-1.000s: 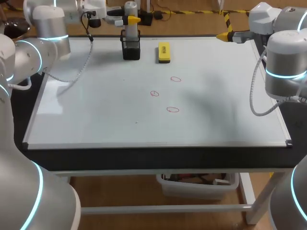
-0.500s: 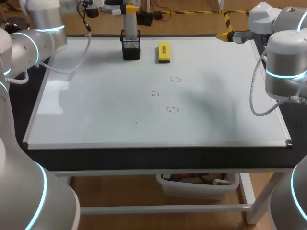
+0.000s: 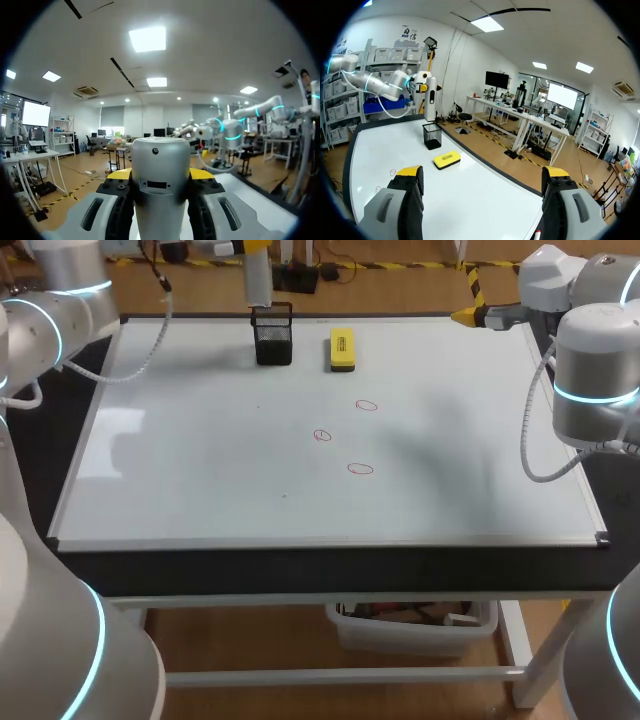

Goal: Pick up the inspection probe, press it on each red-marked spot on the whiteboard one by one, put down the probe, pick up the eraser, and wipe off all the red marks.

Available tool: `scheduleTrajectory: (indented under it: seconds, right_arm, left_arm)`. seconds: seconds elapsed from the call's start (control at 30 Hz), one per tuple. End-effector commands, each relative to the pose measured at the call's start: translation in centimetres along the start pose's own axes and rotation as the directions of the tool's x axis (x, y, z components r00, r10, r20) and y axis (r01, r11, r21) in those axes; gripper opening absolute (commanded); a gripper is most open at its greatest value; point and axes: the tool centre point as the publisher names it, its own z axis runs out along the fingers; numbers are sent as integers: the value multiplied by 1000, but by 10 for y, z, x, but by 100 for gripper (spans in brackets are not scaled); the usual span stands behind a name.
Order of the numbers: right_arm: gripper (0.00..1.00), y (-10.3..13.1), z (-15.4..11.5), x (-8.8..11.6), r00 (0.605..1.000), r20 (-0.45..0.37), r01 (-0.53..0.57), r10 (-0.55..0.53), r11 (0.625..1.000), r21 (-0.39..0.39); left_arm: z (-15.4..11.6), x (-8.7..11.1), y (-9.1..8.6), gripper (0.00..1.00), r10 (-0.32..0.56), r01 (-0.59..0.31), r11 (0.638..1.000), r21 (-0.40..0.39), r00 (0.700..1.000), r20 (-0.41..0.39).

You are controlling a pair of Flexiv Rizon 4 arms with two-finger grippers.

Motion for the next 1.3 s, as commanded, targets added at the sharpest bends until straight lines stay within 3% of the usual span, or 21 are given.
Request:
scheduleTrajectory:
  seconds: [0.03,0.67,1.3]
  right_arm:
    - [100,0,0,0,1000,0,0,0,1000,1]
    - [100,0,0,0,1000,0,0,0,1000,1]
    - [100,0,0,0,1000,0,0,0,1000,1]
  left_arm:
    - [-16,9,-6,0,3,-3,1000,2,1000,24]
    - [-92,59,8,0,7,-10,1000,17,985,175]
    - [-112,80,28,0,8,-7,1000,-8,977,211]
